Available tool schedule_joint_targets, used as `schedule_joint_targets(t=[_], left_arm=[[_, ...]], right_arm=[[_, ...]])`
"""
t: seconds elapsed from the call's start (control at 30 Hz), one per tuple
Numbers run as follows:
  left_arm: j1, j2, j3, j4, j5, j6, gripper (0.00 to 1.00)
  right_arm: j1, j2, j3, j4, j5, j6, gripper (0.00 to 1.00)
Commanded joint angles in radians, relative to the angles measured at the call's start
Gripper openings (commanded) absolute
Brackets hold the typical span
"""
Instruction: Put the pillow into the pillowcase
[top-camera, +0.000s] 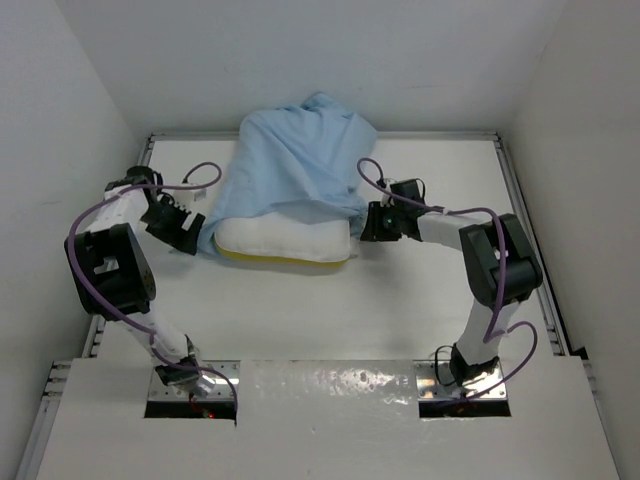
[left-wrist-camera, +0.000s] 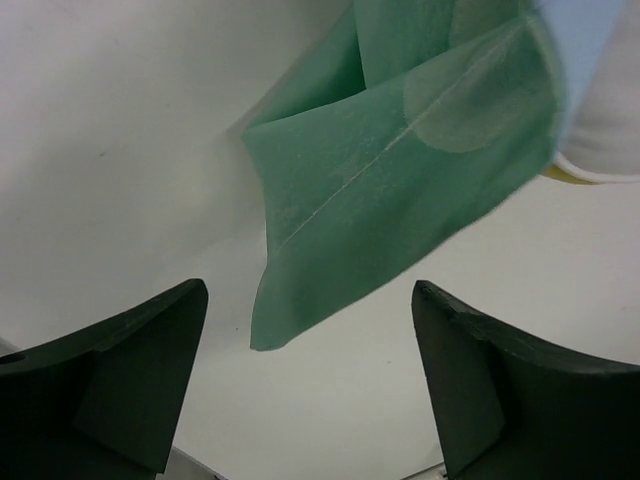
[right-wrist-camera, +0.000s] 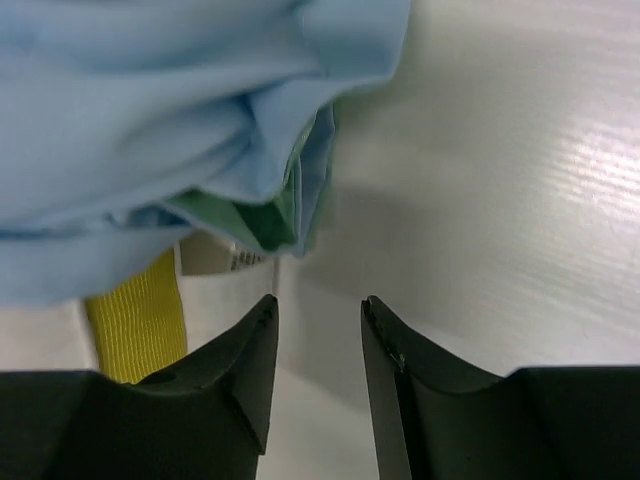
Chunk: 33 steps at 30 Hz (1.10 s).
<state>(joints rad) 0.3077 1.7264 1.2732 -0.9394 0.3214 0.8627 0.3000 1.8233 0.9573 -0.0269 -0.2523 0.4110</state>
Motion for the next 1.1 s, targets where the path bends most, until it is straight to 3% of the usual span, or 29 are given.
schedule_joint_targets(t=[0.0, 0.2, 0.37, 0.5, 0.57, 0.6, 0.67, 0.7, 0.73, 0.93, 1.03, 1.07], left_arm=[[0.001, -0.008, -0.057, 0.109, -0.028, -0.020, 0.82], [0.001, 0.001, -0.095, 0.311, -0.126, -0.154, 0.81], [0.001, 0.035, -0.110, 0.376, -0.157, -0.195, 0.80], [0.001, 0.065, -0.110, 0.360, -0.099, -0.200, 0.73], [-0.001, 0.059, -0.123, 0.355, -0.059, -0.195, 0.71], [-0.004, 0.052, -0.127, 0.359, -0.053, -0.198, 0.58], [-0.010, 0.041, -0.126, 0.340, -0.004, -0.202, 0.35], [-0.012, 0.032, -0.118, 0.321, 0.048, -0.202, 0.06], [-0.016, 0.022, -0.106, 0.295, 0.080, -0.202, 0.00], [-0.015, -0.172, 0.089, 0.079, 0.462, -0.140, 0.00], [-0.016, -0.237, 0.245, 0.041, 0.626, -0.163, 0.00], [-0.015, -0.219, 0.388, -0.061, 0.668, -0.154, 0.00]], right_arm=[[0.001, 0.048, 0.011, 0.184, -0.005, 0.150, 0.40], [0.027, 0.149, 0.080, 0.184, 0.060, 0.229, 0.37], [0.042, 0.182, 0.083, 0.165, 0.119, 0.272, 0.37], [0.060, 0.186, 0.103, 0.116, 0.084, 0.259, 0.23], [0.060, 0.183, 0.081, 0.113, 0.030, 0.267, 0.07], [0.060, 0.176, 0.071, 0.117, 0.015, 0.270, 0.00], [0.050, 0.153, 0.020, 0.143, -0.036, 0.275, 0.00], [0.042, 0.102, -0.029, 0.186, -0.056, 0.290, 0.00], [0.037, 0.067, -0.058, 0.220, -0.080, 0.296, 0.00], [0.022, -0.264, -0.109, 0.355, -0.238, 0.401, 0.00], [0.011, -0.378, -0.071, 0.423, -0.278, 0.468, 0.00], [0.010, -0.398, -0.057, 0.421, -0.277, 0.468, 0.00]])
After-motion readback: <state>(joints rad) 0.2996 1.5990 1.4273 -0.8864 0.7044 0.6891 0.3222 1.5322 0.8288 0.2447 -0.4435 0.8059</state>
